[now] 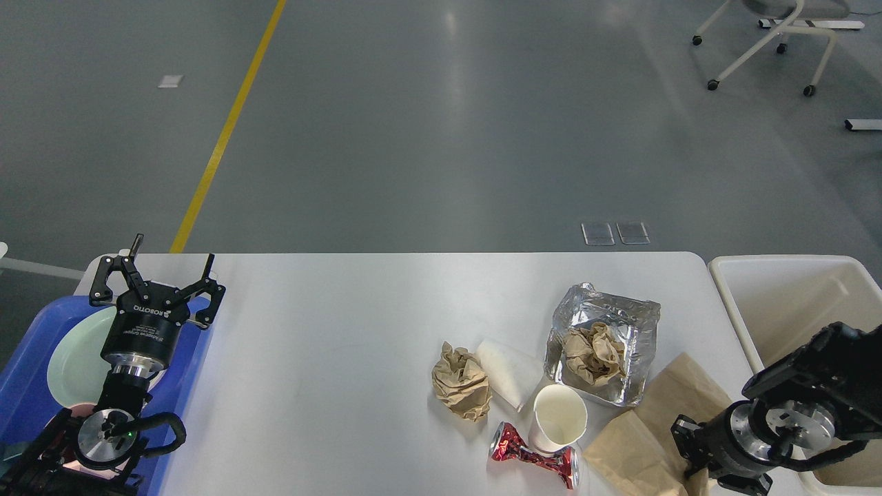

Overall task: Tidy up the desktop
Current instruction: 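Lower the right gripper and grasp the brown paper bag, then lift the brown paper bag and drop it into the white bin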

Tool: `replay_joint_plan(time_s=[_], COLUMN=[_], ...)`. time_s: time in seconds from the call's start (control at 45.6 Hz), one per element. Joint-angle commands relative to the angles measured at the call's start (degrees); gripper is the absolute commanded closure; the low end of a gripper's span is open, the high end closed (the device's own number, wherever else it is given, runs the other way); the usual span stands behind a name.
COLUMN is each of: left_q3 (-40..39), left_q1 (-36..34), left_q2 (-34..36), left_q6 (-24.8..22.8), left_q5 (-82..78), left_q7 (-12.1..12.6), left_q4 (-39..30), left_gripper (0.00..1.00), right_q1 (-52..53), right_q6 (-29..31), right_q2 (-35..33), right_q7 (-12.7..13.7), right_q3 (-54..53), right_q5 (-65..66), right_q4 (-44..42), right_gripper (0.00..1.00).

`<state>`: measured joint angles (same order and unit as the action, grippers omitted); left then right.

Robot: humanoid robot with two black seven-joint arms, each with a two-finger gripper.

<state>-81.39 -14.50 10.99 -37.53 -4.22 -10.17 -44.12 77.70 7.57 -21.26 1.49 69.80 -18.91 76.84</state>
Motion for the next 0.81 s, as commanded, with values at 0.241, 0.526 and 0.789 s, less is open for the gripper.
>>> replay_joint_plan(time_s=[0.241,0.526,0.789], left_q3=[0.00,0.00,0.00], left_q1=[0.00,0.00,0.00], left_q2=[0.00,0.00,0.00], left_q6=[0.00,0.00,0.00], left_q5=[0.00,0.00,0.00], left_q7=[-0.02,0.06,0.07], left_q4=[0.00,0.00,0.00], left_gripper=[0.04,0.04,0.04], right_q1=[7.37,24.95,42.87], right_q6=[6.48,18.17,25.82], right_q2=[-7.74,-15.83,-16.36], right_q7=[0.00,-0.09,-0.09], right_q3=[3.58,14.04,24.06], right_q5=[5.11,7.40,7.75], right_q4=[4.19,6.30,11.13], right_gripper=[1.00,1.00,1.00])
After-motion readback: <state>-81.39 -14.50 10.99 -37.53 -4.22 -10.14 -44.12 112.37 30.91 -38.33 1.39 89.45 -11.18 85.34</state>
